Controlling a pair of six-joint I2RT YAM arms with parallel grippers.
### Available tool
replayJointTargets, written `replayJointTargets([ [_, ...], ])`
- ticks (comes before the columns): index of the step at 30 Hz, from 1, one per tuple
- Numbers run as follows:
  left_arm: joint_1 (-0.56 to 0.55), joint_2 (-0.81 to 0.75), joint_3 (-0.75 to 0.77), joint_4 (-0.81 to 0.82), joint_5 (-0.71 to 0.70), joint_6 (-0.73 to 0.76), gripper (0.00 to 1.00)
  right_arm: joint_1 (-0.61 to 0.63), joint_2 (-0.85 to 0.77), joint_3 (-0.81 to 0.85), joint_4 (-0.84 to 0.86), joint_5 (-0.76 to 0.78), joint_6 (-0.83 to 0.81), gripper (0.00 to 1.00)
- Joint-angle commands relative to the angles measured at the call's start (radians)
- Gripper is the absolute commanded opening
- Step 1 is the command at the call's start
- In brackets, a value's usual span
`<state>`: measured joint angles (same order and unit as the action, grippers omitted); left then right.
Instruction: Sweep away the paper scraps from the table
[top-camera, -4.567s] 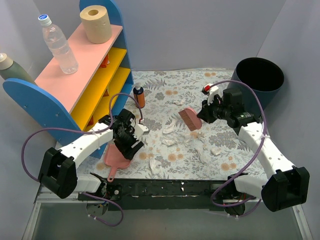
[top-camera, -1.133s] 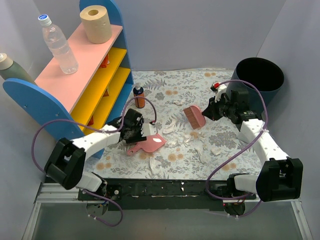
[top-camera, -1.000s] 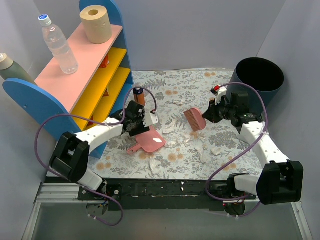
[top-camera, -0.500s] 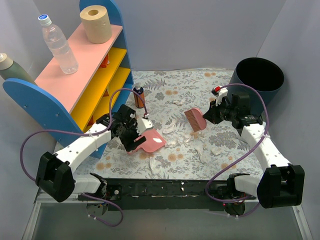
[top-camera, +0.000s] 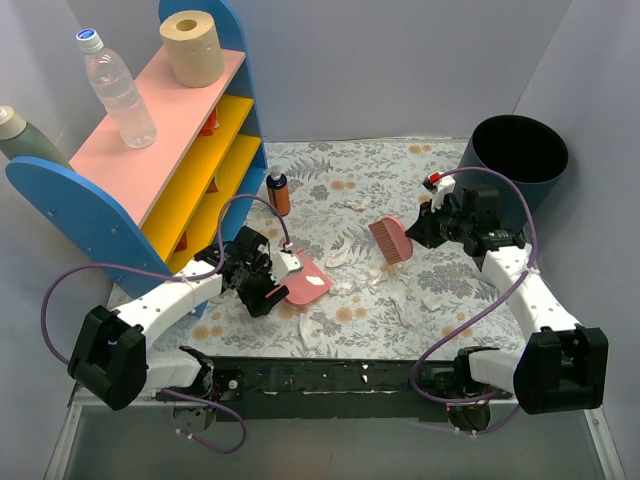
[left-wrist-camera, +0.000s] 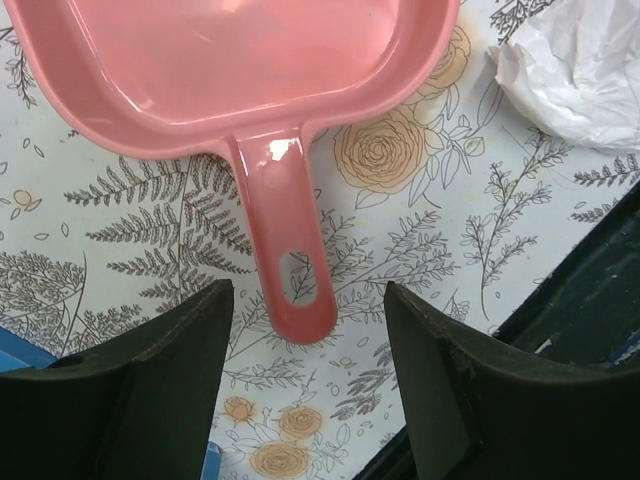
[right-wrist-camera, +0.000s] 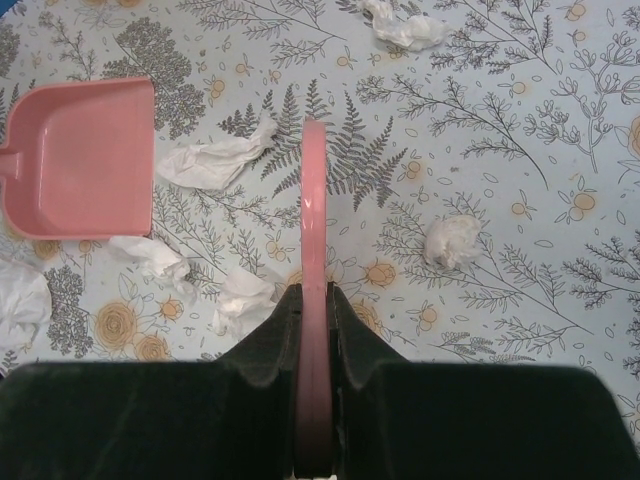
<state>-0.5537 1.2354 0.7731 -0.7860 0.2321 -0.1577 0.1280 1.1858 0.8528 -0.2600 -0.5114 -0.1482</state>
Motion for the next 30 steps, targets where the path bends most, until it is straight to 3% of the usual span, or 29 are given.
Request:
replayJointTargets([
  [1,0.001,0.030,-0.011,0.063,0.004,-0.002,0.60,-0.004,0.005,0.048,0.018,-0.010,-0.002,0.01],
  [13,0.001,0.110,0.012,0.074,0.030,0.032,0.45,-0.005,0.009,0.058,-0.001,-0.058,-0.004,0.01],
  [23,-0.002,0.174,0.041,0.088,0.082,0.017,0.39,-0.005,0.031,0.114,-0.051,-0.073,0.021,0.01],
  [30,0.001,0.177,0.117,0.044,0.003,0.000,0.13,-0.001,0.049,0.232,-0.191,-0.128,-0.053,0.01],
])
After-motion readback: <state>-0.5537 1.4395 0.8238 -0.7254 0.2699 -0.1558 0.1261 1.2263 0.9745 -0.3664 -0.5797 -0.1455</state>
